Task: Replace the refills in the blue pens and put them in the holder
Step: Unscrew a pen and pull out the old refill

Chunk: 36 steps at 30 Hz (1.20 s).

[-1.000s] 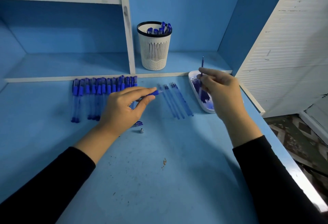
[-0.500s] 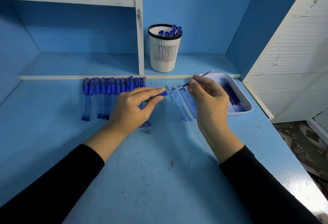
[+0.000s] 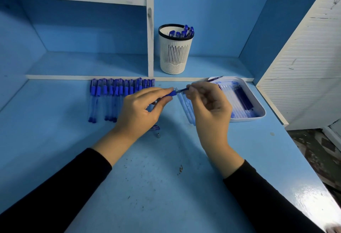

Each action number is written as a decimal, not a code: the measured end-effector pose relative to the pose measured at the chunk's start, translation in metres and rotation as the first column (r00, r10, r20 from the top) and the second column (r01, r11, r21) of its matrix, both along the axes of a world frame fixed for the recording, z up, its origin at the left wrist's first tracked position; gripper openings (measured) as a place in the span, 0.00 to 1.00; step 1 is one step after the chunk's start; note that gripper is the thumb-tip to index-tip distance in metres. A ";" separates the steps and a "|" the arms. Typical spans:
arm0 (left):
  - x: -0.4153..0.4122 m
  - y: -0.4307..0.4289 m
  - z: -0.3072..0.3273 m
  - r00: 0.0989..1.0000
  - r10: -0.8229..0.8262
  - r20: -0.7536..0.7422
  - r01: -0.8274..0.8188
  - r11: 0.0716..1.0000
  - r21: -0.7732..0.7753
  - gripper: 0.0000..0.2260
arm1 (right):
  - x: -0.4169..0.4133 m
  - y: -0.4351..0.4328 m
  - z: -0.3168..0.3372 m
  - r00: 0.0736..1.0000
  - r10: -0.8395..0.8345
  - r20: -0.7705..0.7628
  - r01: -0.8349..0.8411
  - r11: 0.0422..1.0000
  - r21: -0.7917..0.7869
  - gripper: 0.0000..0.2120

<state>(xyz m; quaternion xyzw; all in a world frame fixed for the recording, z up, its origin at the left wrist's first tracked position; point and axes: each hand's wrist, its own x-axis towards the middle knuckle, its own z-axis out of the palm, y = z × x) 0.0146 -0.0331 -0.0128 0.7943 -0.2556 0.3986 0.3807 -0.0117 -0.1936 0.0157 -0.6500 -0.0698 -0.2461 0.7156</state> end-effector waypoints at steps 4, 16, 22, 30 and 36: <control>-0.006 0.002 0.004 1.000 -0.015 -0.021 0.013 0.996 -0.090 0.09 | -0.001 0.004 -0.002 0.996 -0.011 0.088 0.022 0.992 -0.125 0.03; -0.041 0.021 0.016 0.901 -0.194 -0.389 0.034 0.923 -0.382 0.11 | -0.005 0.003 -0.005 0.967 0.039 0.253 0.057 0.931 -0.362 0.05; -0.047 0.035 0.014 0.897 -0.179 -0.404 0.031 0.938 -0.346 0.12 | -0.002 0.001 -0.005 0.939 0.019 0.343 0.160 0.859 -0.486 0.04; -0.047 0.040 0.010 0.884 -0.174 -0.435 0.037 0.951 -0.306 0.13 | -0.006 0.005 -0.013 0.947 0.284 0.152 -0.171 0.842 -0.512 0.09; -0.049 0.052 0.009 0.856 -0.177 -0.486 0.018 0.950 -0.313 0.12 | -0.007 -0.013 -0.016 0.961 0.267 -0.073 -0.267 0.820 -0.507 0.07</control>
